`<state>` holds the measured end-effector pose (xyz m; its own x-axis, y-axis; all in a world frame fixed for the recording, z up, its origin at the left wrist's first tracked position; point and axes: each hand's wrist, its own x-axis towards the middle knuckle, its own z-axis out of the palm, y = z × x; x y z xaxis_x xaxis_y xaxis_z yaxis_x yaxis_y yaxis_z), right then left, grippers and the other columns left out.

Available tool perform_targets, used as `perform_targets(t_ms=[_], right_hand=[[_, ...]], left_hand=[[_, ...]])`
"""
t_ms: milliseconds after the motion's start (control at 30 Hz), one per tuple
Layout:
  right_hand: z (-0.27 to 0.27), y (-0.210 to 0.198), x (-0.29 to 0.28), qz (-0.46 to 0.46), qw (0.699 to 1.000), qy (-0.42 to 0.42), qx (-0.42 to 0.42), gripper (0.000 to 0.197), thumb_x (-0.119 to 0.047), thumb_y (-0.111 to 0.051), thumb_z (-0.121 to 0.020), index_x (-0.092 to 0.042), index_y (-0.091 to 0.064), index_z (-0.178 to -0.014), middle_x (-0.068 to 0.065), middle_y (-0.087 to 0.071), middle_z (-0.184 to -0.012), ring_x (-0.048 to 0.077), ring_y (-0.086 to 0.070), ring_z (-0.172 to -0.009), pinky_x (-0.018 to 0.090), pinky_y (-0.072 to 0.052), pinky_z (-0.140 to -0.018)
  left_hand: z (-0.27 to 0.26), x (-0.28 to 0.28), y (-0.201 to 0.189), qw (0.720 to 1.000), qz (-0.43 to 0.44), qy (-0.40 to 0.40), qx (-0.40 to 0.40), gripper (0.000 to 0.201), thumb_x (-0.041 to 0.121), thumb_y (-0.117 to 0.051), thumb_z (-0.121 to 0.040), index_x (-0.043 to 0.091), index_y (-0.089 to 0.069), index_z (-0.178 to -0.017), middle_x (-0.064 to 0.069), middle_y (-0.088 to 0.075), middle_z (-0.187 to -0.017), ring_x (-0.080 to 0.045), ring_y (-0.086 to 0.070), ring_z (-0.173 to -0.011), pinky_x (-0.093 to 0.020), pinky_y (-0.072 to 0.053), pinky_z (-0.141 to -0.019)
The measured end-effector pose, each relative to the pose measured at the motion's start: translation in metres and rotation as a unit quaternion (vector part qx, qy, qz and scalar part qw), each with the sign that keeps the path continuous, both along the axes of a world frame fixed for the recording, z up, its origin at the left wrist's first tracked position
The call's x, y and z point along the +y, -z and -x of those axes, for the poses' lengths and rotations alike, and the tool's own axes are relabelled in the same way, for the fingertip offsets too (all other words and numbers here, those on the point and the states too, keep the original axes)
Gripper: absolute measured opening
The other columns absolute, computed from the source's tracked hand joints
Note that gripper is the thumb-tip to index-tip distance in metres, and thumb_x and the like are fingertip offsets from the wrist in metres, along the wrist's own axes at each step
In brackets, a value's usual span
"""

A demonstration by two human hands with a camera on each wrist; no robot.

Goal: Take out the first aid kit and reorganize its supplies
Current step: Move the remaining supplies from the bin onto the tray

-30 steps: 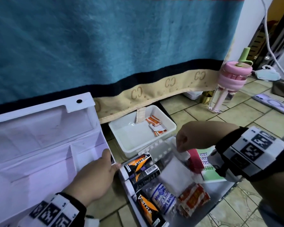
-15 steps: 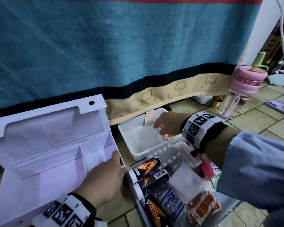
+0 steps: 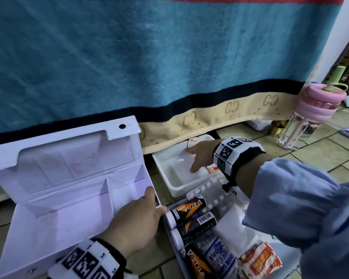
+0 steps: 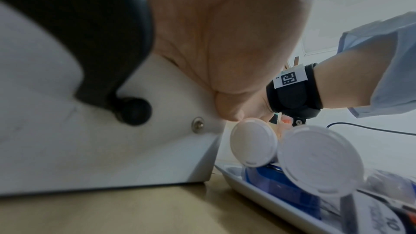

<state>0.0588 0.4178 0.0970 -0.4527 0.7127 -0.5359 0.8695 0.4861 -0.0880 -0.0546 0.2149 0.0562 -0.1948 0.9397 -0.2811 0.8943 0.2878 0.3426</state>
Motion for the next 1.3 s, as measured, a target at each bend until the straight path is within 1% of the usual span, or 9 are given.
perform_targets(t_ms=[133,267,367,433,667,833,933,1067,1300], right_hand=[[-0.001,0.005,0.003,-0.023,1.000,0.010,-0.004,0.078,-0.047,-0.073,-0.075,-0.012,-0.042,-0.138,0.002,-0.049,-0.138,0.024,-0.053,-0.122,0.039,-0.045,-0.101],[-0.011,-0.001,0.002,0.002,0.999,0.020,0.041,0.073,-0.041,-0.070,-0.079,-0.028,-0.036,-0.143,-0.003,-0.047,-0.139,0.019,-0.052,-0.119,0.025,-0.040,-0.094],[-0.014,-0.003,0.002,0.031,0.995,0.026,0.090,0.075,-0.035,-0.069,-0.082,-0.038,-0.028,-0.145,-0.005,-0.064,-0.093,0.017,-0.057,-0.077,0.025,-0.045,-0.072],[-0.013,0.000,0.002,0.021,0.996,0.019,0.089,0.079,-0.034,-0.068,-0.082,-0.036,-0.023,-0.147,-0.005,-0.058,-0.074,0.013,-0.051,-0.063,0.024,-0.043,-0.062],[-0.011,0.005,0.005,0.029,0.994,0.044,0.097,0.071,-0.031,-0.070,-0.081,-0.017,-0.036,-0.141,0.008,-0.062,-0.088,0.019,-0.056,-0.075,0.026,-0.045,-0.068],[-0.014,0.004,0.009,0.020,0.994,0.055,0.096,0.063,-0.033,-0.068,-0.083,-0.012,-0.043,-0.136,0.006,-0.062,-0.083,0.016,-0.054,-0.065,0.023,-0.041,-0.057],[-0.021,-0.005,0.009,-0.001,0.997,0.035,0.067,0.049,-0.042,-0.065,-0.083,-0.007,-0.060,-0.117,0.008,-0.069,-0.099,0.019,-0.061,-0.081,0.026,-0.045,-0.072],[-0.043,-0.033,0.002,-0.055,0.997,0.005,0.059,0.046,-0.049,-0.062,-0.083,-0.023,-0.062,-0.122,-0.002,-0.059,-0.122,0.019,-0.054,-0.108,0.029,-0.040,-0.091],[-0.119,-0.073,-0.054,-0.066,0.967,0.037,0.244,0.027,-0.040,-0.071,-0.077,-0.040,-0.070,-0.104,-0.002,-0.074,-0.093,0.016,-0.066,-0.089,0.030,-0.048,-0.088]], left_hand=[[0.000,0.001,0.001,1.000,-0.001,0.000,0.002,0.027,0.043,-0.035,-0.098,0.021,-0.024,-0.087,0.003,-0.036,-0.062,-0.021,-0.038,-0.061,-0.033,-0.031,-0.060],[0.001,0.001,0.001,1.000,0.000,0.001,0.003,0.027,0.044,-0.035,-0.098,0.021,-0.023,-0.087,0.003,-0.036,-0.062,-0.019,-0.037,-0.059,-0.032,-0.031,-0.059],[0.001,0.001,0.002,1.000,-0.002,0.003,-0.001,0.027,0.044,-0.035,-0.098,0.021,-0.024,-0.088,0.003,-0.037,-0.062,-0.020,-0.038,-0.060,-0.032,-0.032,-0.059],[0.001,0.001,0.002,1.000,-0.002,0.001,-0.002,0.027,0.044,-0.035,-0.097,0.021,-0.025,-0.088,0.003,-0.037,-0.062,-0.019,-0.039,-0.059,-0.033,-0.032,-0.058],[0.001,0.001,0.003,1.000,-0.006,0.002,-0.001,0.027,0.044,-0.035,-0.098,0.022,-0.023,-0.087,0.004,-0.037,-0.063,-0.019,-0.039,-0.062,-0.032,-0.032,-0.059],[0.001,0.001,0.003,1.000,-0.007,0.005,0.003,0.027,0.044,-0.034,-0.098,0.022,-0.023,-0.087,0.004,-0.037,-0.064,-0.021,-0.041,-0.064,-0.032,-0.033,-0.060],[0.001,0.001,0.003,1.000,-0.007,0.005,-0.001,0.027,0.044,-0.035,-0.098,0.022,-0.023,-0.086,0.004,-0.037,-0.064,-0.020,-0.041,-0.064,-0.032,-0.033,-0.059],[0.001,0.001,0.002,1.000,-0.006,0.007,0.004,0.028,0.044,-0.034,-0.098,0.021,-0.023,-0.086,0.003,-0.037,-0.063,-0.018,-0.040,-0.061,-0.032,-0.032,-0.057],[0.002,0.002,0.002,1.000,-0.003,0.003,0.005,0.030,0.044,-0.035,-0.097,0.020,-0.023,-0.083,0.001,-0.041,-0.062,-0.016,-0.042,-0.057,-0.031,-0.030,-0.052]])
